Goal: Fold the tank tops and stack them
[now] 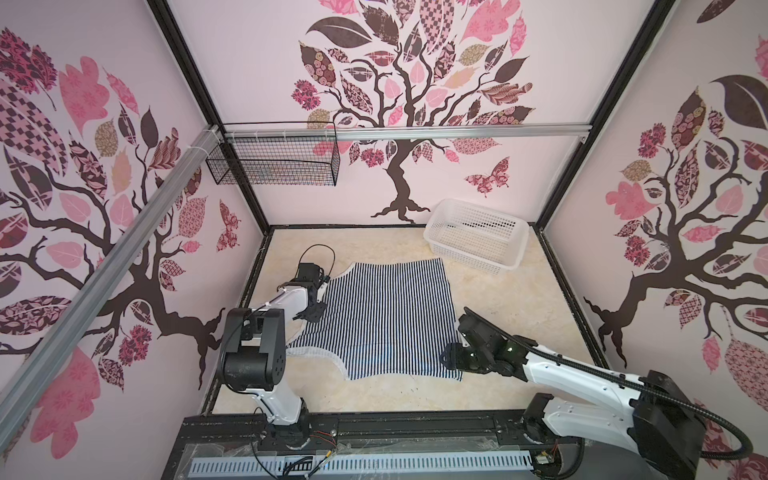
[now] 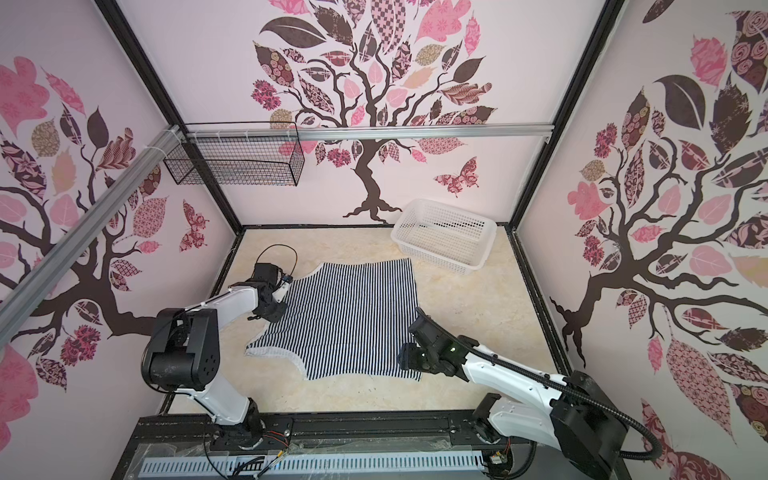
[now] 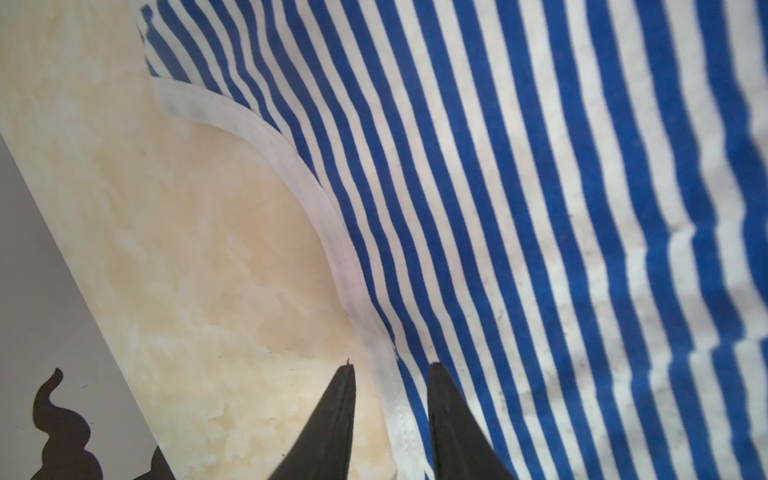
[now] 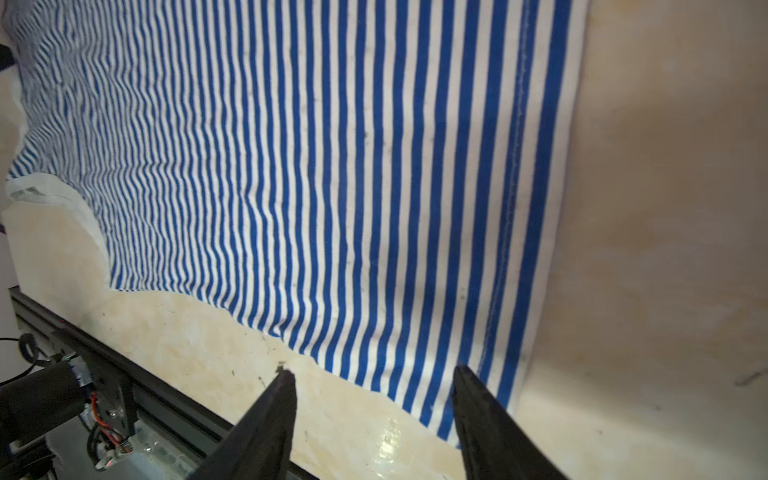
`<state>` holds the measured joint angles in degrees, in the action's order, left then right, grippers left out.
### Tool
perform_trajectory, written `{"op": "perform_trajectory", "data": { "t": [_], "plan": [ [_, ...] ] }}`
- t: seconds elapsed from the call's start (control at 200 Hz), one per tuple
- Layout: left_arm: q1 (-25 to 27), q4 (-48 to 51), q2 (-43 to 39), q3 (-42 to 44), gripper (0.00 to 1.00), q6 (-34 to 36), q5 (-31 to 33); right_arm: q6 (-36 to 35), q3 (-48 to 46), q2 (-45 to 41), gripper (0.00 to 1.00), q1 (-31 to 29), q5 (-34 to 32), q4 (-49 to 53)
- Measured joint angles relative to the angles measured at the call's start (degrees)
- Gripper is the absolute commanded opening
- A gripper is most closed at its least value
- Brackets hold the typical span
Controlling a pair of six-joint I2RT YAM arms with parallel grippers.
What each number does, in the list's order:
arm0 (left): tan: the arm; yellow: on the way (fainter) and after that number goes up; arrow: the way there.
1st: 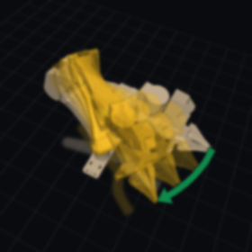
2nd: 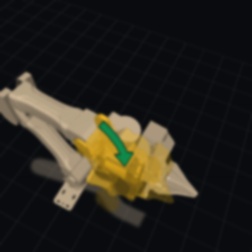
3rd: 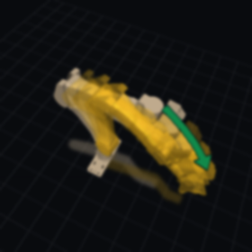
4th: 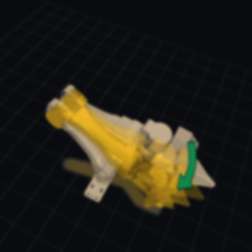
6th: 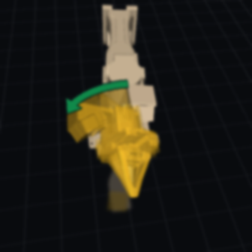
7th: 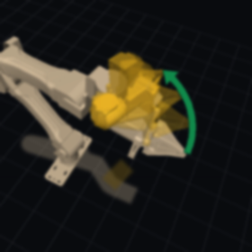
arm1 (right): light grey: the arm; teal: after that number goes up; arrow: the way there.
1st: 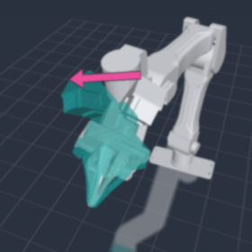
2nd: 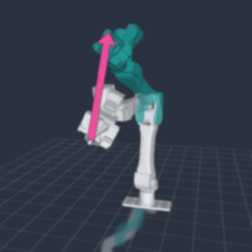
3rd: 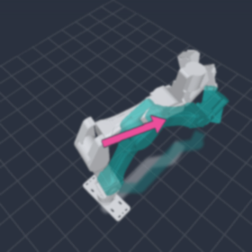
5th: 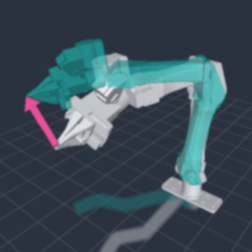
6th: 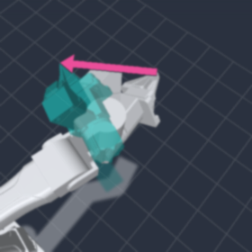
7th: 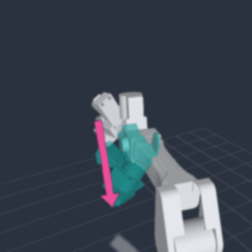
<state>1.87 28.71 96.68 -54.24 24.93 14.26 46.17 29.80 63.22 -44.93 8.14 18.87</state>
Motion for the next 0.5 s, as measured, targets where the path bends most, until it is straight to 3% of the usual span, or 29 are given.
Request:
{"op": "perform_trajectory", "data": {
  "t": [0.5],
  "plan": [
    [0.11,-5.35,1.51,0.9,0.32,1.75,3.67,0.57,-2.34,0.92,0.63,-0.39,3.17,-3.21]
  ]
}}
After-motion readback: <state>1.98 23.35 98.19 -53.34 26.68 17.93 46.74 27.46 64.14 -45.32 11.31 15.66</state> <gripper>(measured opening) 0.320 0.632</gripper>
